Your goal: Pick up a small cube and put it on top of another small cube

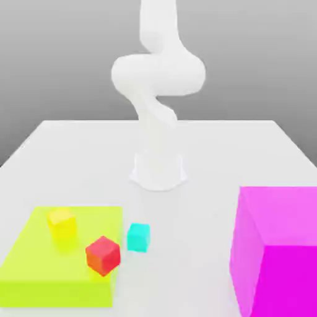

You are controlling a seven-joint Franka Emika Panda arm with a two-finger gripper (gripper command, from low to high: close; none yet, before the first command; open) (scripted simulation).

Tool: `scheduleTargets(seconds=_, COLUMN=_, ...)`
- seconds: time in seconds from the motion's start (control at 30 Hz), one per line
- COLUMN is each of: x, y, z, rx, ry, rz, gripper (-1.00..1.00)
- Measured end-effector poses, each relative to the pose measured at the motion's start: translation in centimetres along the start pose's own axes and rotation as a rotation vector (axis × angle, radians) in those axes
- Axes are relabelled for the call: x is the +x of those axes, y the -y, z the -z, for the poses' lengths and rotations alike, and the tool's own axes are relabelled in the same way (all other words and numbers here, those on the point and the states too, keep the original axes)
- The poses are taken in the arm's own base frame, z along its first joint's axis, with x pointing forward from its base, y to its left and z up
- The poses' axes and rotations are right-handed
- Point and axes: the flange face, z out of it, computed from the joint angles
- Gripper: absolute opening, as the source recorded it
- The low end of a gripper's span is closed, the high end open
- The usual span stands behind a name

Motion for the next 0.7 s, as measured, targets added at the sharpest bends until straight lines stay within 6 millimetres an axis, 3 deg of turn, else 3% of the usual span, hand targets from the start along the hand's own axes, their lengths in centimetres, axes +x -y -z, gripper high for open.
scheduleTargets(seconds=0.17, x=-1.7, y=-3.2, z=-8.7, rx=-0.072, ry=0.099, rz=0.209, gripper=0.00)
scheduleTargets(seconds=0.37, x=-5.4, y=-7.8, z=-17.4, rx=-0.127, ry=0.234, rz=0.453, gripper=0.00)
scheduleTargets(seconds=0.53, x=-9.7, y=-12.3, z=-23.1, rx=-0.147, ry=0.361, rz=0.656, gripper=0.00)
scheduleTargets(seconds=0.7, x=-14.7, y=-17.1, z=-27.3, rx=-0.141, ry=0.497, rz=0.855, gripper=0.00)
